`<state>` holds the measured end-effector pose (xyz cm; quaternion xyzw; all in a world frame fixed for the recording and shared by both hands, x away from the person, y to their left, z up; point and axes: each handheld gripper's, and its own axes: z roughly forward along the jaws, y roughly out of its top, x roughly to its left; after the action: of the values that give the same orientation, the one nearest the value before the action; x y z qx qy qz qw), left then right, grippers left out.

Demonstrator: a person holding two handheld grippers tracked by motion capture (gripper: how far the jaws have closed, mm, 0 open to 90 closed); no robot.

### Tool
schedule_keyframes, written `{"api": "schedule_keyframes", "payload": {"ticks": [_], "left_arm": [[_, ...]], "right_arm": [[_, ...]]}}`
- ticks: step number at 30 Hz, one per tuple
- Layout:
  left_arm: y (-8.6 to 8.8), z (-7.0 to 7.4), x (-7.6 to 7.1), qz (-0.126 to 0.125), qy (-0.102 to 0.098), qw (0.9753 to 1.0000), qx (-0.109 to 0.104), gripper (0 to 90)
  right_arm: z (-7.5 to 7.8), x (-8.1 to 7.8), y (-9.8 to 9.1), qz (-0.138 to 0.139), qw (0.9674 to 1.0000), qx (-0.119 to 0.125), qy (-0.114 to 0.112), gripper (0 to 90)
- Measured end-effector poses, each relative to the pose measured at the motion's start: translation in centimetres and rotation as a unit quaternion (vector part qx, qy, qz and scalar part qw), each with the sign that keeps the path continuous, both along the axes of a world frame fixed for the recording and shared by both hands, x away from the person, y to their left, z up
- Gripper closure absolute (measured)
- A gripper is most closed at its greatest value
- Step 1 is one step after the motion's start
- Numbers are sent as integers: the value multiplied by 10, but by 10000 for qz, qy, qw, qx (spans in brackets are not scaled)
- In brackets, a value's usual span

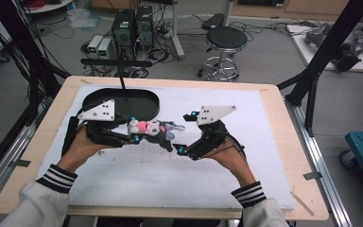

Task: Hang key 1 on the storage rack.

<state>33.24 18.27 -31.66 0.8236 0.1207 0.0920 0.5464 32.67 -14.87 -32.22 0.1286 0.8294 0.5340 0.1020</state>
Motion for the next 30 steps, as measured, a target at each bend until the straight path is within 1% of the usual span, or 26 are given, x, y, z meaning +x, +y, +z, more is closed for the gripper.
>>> {"api": "schedule_keyframes", "payload": {"ticks": [1, 2, 3, 4, 5, 6, 8, 9, 10, 11, 12, 13, 14, 15, 16, 18, 19, 20, 21, 23, 24, 25, 27, 28, 30], "left_arm": [[2, 1, 0, 75, 26, 10000, -52, 536], [5, 2, 1, 173, 0, 9998, -74, 536], [7, 2, 1, 255, 7, 9996, -131, 536], [10, 3, 1, 325, 22, 9993, -157, 536], [13, 3, 2, 380, 12, 9991, -196, 536], [16, 4, 2, 468, -3, 9987, -212, 536], [23, 7, 2, 601, -53, 9979, -241, 536], [27, 8, 2, 681, -61, 9973, -282, 536], [30, 9, 2, 810, -84, 9962, -320, 536], [34, 10, 3, 889, -126, 9954, -333, 536], [38, 11, 3, 954, -144, 9948, -328, 536], [42, 11, 4, 1042, -130, 9939, -346, 535], [46, 12, 4, 1110, -122, 9932, -332, 535], [51, 12, 5, 1194, -116, 9923, -310, 535], [55, 12, 5, 1307, -118, 9909, -310, 535], [64, 14, 6, 1501, -151, 9881, -312, 534], [68, 15, 7, 1577, -150, 9868, -323, 534], [73, 16, 8, 1640, -165, 9859, -304, 534], [76, 17, 8, 1738, -201, 9841, -301, 534], [83, 19, 10, 1889, -253, 9813, -262, 534], [87, 20, 11, 1955, -281, 9800, -244, 534], [89, 20, 11, 2036, -305, 9783, -234, 534], [95, 22, 13, 2165, -317, 9755, -209, 534], [97, 23, 14, 2251, -341, 9735, -231, 533], [101, 24, 15, 2362, -356, 9707, -258, 534]], "right_arm": [[0, 0, 0, 0, 10000, 0, 0, 6], [-1, -2, -5, -38, 10000, 87, -23, 6], [-2, -5, -16, -135, 9997, 196, 13, 7], [-2, -5, -16, -135, 9997, 196, 13, 7], [-4, -9, -26, -268, 9992, 290, -58, 7], [-4, -9, -26, -268, 9992, 290, -58, 7], [-6, -14, -37, -401, 9984, 383, -91, 6], [-7, -19, -46, -555, 9974, 438, -124, 6], [-9, -21, -51, -646, 9967, 442, -202, 6], [-9, -21, -51, -646, 9967, 442, -202, 6], [-12, -26, -60, -793, 9949, 559, -264, 6], [-14, -29, -64, -900, 9936, 635, -267, 6], [-15, -31, -69, -1015, 9925, 629, -275, 6], [-15, -31, -69, -1015, 9925, 629, -275, 6], [-18, -34, -73, -1134, 9907, 657, -363, 6], [-23, -38, -81, -1325, 9872, 793, -396, 6], [-28, -41, -89, -1491, 9837, 886, -465, 6], [-28, -41, -89, -1491, 9837, 886, -465, 6], [-32, -43, -95, -1596, 9809, 1005, -467, 6], [-35, -45, -99, -1683, 9781, 1115, -497, 7], [-35, -45, -99, -1683, 9781, 1115, -497, 7], [-37, -46, -103, -1712, 9771, 1164, -481, 6], [-38, -46, -104, -1738, 9766, 1176, -471, 7], [-39, -46, -106, -1769, 9754, 1189, -558, 7], [-39, -48, -107, -1803, 9749, 1190, -533, 6]]}}
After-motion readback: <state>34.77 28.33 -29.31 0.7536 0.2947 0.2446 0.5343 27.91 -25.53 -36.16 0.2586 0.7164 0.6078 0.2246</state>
